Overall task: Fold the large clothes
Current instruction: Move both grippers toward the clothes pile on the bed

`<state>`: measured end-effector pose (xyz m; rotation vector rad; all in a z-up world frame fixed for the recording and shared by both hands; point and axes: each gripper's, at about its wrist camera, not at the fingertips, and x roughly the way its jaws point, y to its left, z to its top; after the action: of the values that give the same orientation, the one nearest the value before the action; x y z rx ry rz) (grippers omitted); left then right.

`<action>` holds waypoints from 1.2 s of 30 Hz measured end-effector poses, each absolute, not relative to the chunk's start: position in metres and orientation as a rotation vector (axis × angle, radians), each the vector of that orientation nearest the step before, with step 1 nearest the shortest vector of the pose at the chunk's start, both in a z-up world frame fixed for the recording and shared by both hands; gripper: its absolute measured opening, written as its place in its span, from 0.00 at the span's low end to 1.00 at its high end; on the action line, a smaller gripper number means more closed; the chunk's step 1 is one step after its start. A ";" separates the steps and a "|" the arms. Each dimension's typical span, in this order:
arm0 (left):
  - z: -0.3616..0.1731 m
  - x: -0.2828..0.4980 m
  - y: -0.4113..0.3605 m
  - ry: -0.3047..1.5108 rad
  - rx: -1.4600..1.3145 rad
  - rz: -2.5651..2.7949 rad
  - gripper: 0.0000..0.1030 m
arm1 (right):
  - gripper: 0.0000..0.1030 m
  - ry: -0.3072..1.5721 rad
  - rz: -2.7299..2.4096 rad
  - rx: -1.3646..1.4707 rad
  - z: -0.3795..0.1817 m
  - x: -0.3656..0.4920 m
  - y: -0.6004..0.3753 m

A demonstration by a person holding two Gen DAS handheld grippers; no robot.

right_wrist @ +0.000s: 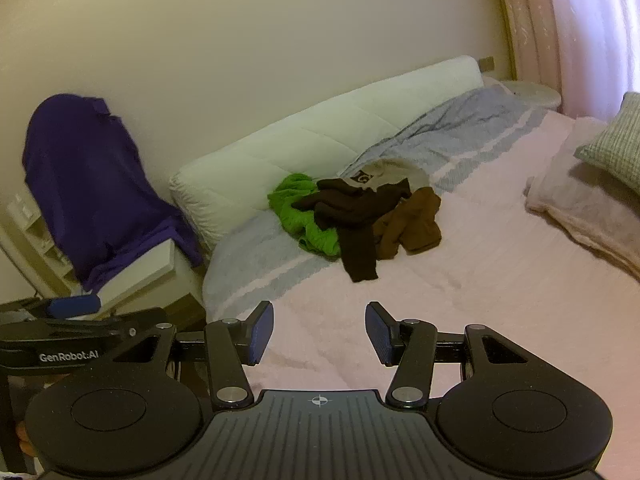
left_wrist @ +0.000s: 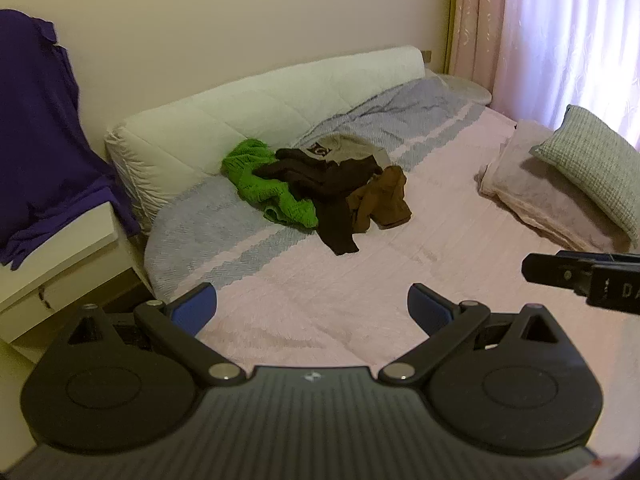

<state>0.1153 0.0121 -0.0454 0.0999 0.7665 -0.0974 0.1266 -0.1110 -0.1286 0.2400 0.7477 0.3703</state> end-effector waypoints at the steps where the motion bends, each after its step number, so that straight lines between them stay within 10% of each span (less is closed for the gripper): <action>1: -0.049 0.127 0.016 0.776 0.102 -0.105 0.98 | 0.47 0.753 0.365 0.246 -0.131 0.135 -0.107; 36: -0.194 0.612 0.070 0.929 0.228 -0.421 0.95 | 0.47 0.933 0.020 0.349 -0.292 0.547 0.022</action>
<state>0.6122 0.0701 -0.1941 0.2283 0.9289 -0.4215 0.5466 0.0224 -0.2915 0.3493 0.9330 0.0197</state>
